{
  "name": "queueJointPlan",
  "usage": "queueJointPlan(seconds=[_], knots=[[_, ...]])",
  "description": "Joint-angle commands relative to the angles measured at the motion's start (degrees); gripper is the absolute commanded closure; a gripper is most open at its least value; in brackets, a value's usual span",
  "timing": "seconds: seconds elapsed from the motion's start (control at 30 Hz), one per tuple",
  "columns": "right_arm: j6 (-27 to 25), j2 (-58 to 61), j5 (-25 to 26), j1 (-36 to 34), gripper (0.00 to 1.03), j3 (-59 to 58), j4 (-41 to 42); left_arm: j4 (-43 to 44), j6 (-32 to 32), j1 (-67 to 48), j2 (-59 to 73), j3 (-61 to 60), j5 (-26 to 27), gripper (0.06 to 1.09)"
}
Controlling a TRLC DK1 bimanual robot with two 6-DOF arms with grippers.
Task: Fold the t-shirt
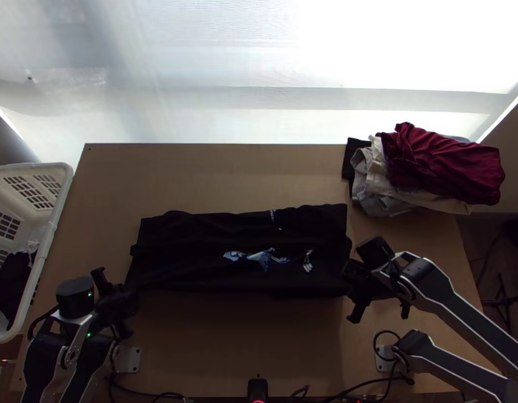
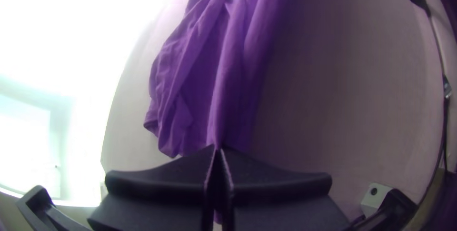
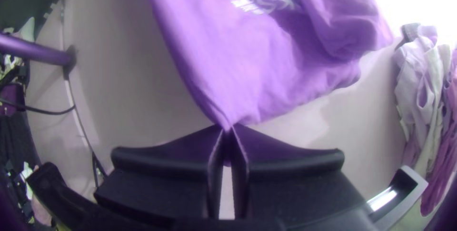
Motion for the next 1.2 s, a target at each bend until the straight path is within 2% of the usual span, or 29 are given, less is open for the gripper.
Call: queueJointPlan(seconds=[0.0, 0.1, 0.17, 0.23, 0.63, 0.87, 1.07, 1.1, 1.13, 1.17], knots=[[-1.5, 8.5, -0.4, -7.8, 1.00, 4.3, 6.7, 14.2, 0.2, 0.4, 12.1, -0.2, -0.1, 1.05], [-1.4, 16.2, -0.4, -9.8, 1.00, 8.8, 8.9, 20.8, -3.3, 0.4, 23.9, 3.5, 0.0, 1.05], [-1.4, 20.4, -0.4, -10.6, 1.00, 12.0, 8.9, 21.6, -6.3, 0.5, 31.5, 7.6, 0.8, 1.05], [-1.4, 23.3, -0.3, -11.1, 1.00, 14.4, 8.9, 21.7, -6.6, 1.4, 36.4, 9.8, 2.1, 1.05], [-2.0, 35.7, 0.9, -14.4, 1.00, 23.5, 9.4, 34.2, -3.8, 3.0, 51.2, 6.9, 2.7, 1.05], [-3.3, 40.7, 2.0, -15.4, 1.00, 26.2, 9.5, 37.0, -3.0, 4.1, 56.4, 9.7, 3.0, 1.05], [-2.4, 44.2, 3.3, -15.1, 1.00, 25.9, 10.9, 41.0, -4.0, 4.9, 60.3, 10.1, 2.9, 1.05], [-2.2, 44.6, 3.3, -15.1, 1.00, 26.0, 11.2, 41.1, -4.0, 4.9, 60.7, 10.1, 2.9, 1.03], [-2.1, 45.1, 3.4, -15.1, 1.00, 26.3, 11.2, 41.3, -4.3, 4.9, 60.7, 10.1, 2.9, 0.97], [-2.0, 45.6, 3.5, -15.1, 0.97, 26.6, 11.2, 41.3, -4.4, 4.9, 60.8, 10.2, 2.9, 0.79]])
